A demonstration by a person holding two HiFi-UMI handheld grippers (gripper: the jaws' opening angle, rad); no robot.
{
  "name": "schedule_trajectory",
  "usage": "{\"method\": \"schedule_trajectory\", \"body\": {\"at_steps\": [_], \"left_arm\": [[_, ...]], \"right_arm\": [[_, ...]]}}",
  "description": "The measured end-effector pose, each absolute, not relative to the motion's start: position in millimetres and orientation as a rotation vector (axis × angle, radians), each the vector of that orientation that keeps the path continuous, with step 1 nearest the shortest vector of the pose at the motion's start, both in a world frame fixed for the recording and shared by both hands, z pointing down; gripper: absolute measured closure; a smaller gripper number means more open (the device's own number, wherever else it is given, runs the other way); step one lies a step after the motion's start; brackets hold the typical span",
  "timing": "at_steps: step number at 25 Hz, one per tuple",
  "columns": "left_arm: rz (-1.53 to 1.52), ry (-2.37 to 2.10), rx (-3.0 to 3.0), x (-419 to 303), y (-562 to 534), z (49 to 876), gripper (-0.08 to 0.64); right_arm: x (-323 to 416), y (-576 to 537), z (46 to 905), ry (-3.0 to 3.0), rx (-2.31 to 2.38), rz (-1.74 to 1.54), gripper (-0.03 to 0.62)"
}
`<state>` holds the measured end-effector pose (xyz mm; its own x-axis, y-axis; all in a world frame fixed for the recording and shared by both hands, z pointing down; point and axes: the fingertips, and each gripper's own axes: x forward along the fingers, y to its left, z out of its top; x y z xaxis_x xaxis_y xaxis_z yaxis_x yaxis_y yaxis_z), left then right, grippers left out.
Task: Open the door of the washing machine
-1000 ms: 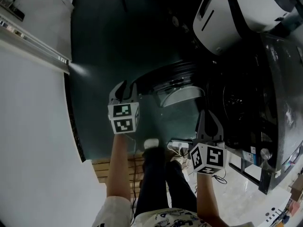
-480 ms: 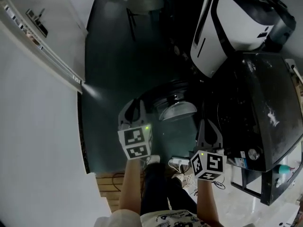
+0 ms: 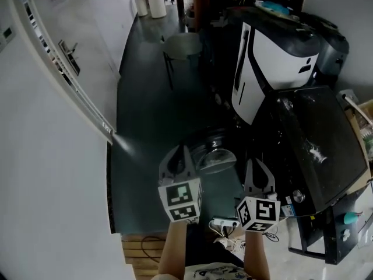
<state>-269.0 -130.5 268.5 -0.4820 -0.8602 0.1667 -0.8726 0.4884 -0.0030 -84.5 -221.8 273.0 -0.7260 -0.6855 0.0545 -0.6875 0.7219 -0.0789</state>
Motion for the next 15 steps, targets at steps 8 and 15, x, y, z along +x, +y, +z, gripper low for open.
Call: {"method": "schedule_trajectory", "body": {"at_steps": [8, 15], "left_arm": [[0.1, -2.668, 1.583, -225, -118, 206, 0.558], [0.095, -2.697, 1.608, -206, -108, 179, 0.558]], "right_arm": [[-65, -209, 207, -3.024, 1.113, 0.058, 0.574], [-51, -206, 177, -3.07, 1.084, 0.013, 0.574]]}}
